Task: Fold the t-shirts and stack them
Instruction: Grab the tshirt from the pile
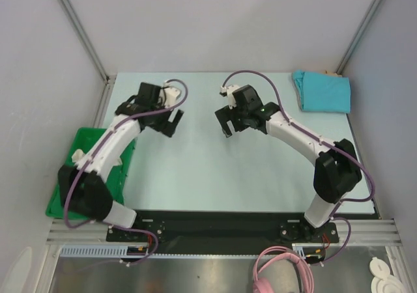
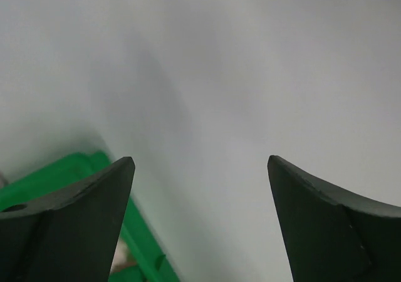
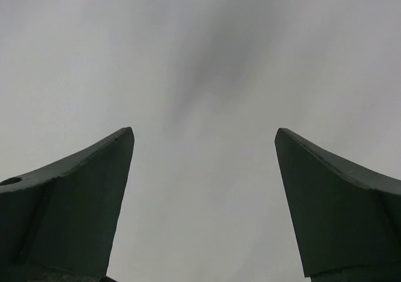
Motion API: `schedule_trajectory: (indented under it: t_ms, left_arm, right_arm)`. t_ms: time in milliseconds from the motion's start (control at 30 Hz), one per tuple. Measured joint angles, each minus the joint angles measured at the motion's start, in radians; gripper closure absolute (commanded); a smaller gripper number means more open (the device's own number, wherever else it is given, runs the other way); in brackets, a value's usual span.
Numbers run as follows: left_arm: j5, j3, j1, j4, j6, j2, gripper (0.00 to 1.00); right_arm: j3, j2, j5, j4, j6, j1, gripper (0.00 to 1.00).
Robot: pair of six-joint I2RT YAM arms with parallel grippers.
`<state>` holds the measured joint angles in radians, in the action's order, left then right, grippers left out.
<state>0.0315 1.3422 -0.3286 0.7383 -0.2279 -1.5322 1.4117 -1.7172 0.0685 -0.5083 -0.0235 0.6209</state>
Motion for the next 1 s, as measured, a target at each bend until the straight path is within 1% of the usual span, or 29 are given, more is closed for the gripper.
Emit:
schedule_trajectory:
  t_ms: [67,133,167,200,267,300,400,600,667,833,933,1000]
  left_arm:
    - [-0.006,-0.096,0.05,0.019,-0.042,0.123,0.08]
    - [-0.037,-0.194,0.085,0.034,-0.09,0.254,0.13]
    - [-0.055,-0.237,0.09,0.047,-0.109,0.311,0.2]
    - [-0.064,-0.263,0.09,0.063,-0.125,0.348,0.24]
    - [-0.072,-0.306,0.104,0.099,-0.162,0.408,0.28]
    - [-0.075,-0.323,0.119,0.119,-0.178,0.426,0.34]
    - [-0.097,-0.372,0.182,0.169,-0.211,0.463,0.44]
    - [-0.141,-0.46,0.254,0.244,-0.247,0.55,0.46]
    - [-0.161,-0.492,0.271,0.253,-0.253,0.569,0.49]
    - [-0.201,-0.564,0.295,0.247,-0.28,0.57,0.51]
    - [-0.217,-0.599,0.307,0.238,-0.293,0.568,0.55]
    - [-0.224,-0.611,0.314,0.235,-0.297,0.568,0.55]
  right_arm:
    - [0.0,0.024,-0.091,-0.008,-0.012,-0.004,0.0]
    - [0.0,0.044,-0.193,-0.018,-0.022,-0.014,0.0]
    - [0.0,0.05,-0.248,-0.025,-0.022,-0.022,0.01]
    - [-0.001,0.053,-0.302,-0.03,-0.022,-0.032,0.02]
    - [-0.006,0.055,-0.382,-0.039,-0.021,-0.058,0.02]
    - [-0.009,0.055,-0.411,-0.046,-0.021,-0.07,0.02]
    - [-0.021,0.056,-0.471,-0.061,-0.022,-0.1,0.03]
    - [-0.054,0.056,-0.57,-0.055,-0.019,-0.13,0.06]
    - [-0.069,0.057,-0.596,-0.053,-0.013,-0.146,0.06]
    - [-0.074,0.057,-0.64,-0.055,-0.006,-0.172,0.07]
    - [-0.074,0.057,-0.66,-0.055,-0.002,-0.183,0.07]
    - [-0.074,0.057,-0.666,-0.054,-0.002,-0.189,0.07]
